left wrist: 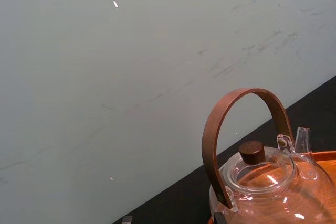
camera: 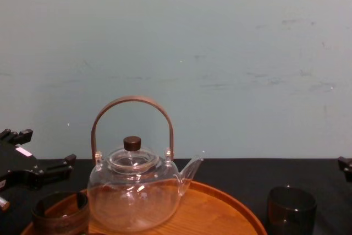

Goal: Pick up the glass from the table and place it on the tray.

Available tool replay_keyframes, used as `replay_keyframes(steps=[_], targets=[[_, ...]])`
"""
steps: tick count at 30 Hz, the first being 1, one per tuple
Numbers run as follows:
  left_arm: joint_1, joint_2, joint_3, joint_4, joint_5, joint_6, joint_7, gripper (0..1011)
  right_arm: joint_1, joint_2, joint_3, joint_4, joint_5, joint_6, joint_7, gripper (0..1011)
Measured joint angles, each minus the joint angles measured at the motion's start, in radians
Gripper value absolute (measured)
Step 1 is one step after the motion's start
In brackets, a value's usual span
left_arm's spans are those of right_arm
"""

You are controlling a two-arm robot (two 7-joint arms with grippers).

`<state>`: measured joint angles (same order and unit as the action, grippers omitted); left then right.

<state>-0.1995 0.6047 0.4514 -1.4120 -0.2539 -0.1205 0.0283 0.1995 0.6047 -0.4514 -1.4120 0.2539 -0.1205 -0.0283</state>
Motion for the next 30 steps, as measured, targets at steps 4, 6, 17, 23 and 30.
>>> replay_keyframes(steps=[4, 6, 17, 23, 30], targets=[[0.000, 0.000, 0.000, 0.000, 0.000, 0.000, 0.000, 1001, 0.000, 0.000, 0.000, 0.000, 0.000, 0.000, 0.000, 1002], [0.000, 0.000, 0.000, 0.000, 0.000, 0.000, 0.000, 1001, 0.000, 0.000, 0.000, 0.000, 0.000, 0.000, 0.000, 1002], [0.000, 0.000, 0.000, 0.000, 0.000, 0.000, 0.000, 1001, 0.000, 0.000, 0.000, 0.000, 0.000, 0.000, 0.000, 1002], [0.000, 0.000, 0.000, 0.000, 0.000, 0.000, 0.000, 1001, 0.000, 0.000, 0.000, 0.000, 0.000, 0.000, 0.000, 1002], [0.000, 0.000, 0.000, 0.000, 0.000, 0.000, 0.000, 1001, 0.000, 0.000, 0.000, 0.000, 0.000, 0.000, 0.000, 1002]])
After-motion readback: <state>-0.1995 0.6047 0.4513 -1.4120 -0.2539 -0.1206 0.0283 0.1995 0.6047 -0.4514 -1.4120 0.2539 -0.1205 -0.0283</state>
